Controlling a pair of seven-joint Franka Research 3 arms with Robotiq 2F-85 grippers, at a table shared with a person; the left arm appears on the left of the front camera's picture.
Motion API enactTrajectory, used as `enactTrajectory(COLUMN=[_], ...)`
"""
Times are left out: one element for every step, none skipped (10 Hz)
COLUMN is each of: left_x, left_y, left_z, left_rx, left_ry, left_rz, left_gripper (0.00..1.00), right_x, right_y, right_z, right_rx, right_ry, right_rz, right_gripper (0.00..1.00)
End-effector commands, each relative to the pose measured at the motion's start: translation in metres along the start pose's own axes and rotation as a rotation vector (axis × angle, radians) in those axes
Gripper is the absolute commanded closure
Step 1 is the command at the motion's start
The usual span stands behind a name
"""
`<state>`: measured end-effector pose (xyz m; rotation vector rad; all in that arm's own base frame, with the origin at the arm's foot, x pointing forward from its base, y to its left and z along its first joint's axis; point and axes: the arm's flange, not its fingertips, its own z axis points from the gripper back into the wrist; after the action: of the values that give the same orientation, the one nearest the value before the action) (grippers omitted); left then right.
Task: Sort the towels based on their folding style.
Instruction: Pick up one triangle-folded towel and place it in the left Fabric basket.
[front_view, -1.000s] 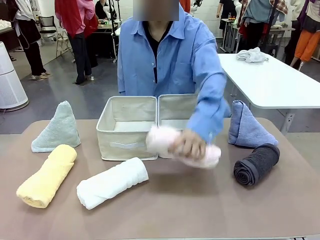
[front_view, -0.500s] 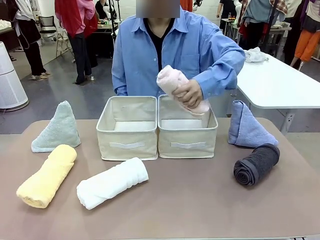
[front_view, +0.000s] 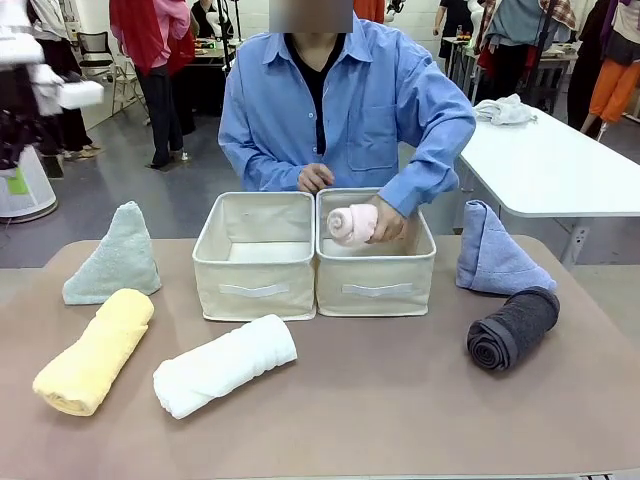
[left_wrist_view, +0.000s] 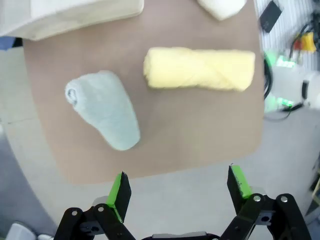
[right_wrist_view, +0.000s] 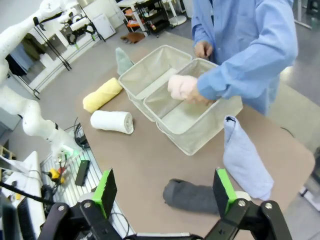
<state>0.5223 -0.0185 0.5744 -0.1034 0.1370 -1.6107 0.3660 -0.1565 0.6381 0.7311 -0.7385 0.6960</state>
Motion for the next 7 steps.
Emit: enactTrajectory(left_x=[0.001,0.008,0.016,0.023,0.029,0.033,0.038], left_y=[0.02,0.029,0.038,0.044,0.048,0.051,0.056], left_z=[-0.019,-0.028,-0.035,-0.045,-0.053,-0.06,-0.067], left_rx=[0.089,0.148,0.18,0.21,0.227,0.22,0.2], left_ry=[0.056,0.056,0.004,-0.022,-0.025,-0.019,-0.021], left_rz=[-0.062,-0.07,-0.073,-0.073,-0.071,-0.059,-0.054], left_gripper=[0.0,0.0,0.0,0.0,0.0,0.0,0.0], right_x=[0.0,0.0,0.0,0.0,0.0,0.0,0.0], right_y=[-0.001,-0.001,-0.001,-0.001,-0.001,-0.001,-0.001], right_z=[0.0,0.0,0.0,0.0,0.0,0.0,0.0], right_rx=[0.007,0.007,0.007,0.007,0.007,0.007,0.007], right_ry=[-0.011,-0.011,-0.011,-0.011,-0.011,-0.011,-0.011], right_rz=[0.003,0.003,0.003,0.003,0.003,0.003,0.003], right_gripper=[0.0,0.0,0.0,0.0,0.0,0.0,0.0])
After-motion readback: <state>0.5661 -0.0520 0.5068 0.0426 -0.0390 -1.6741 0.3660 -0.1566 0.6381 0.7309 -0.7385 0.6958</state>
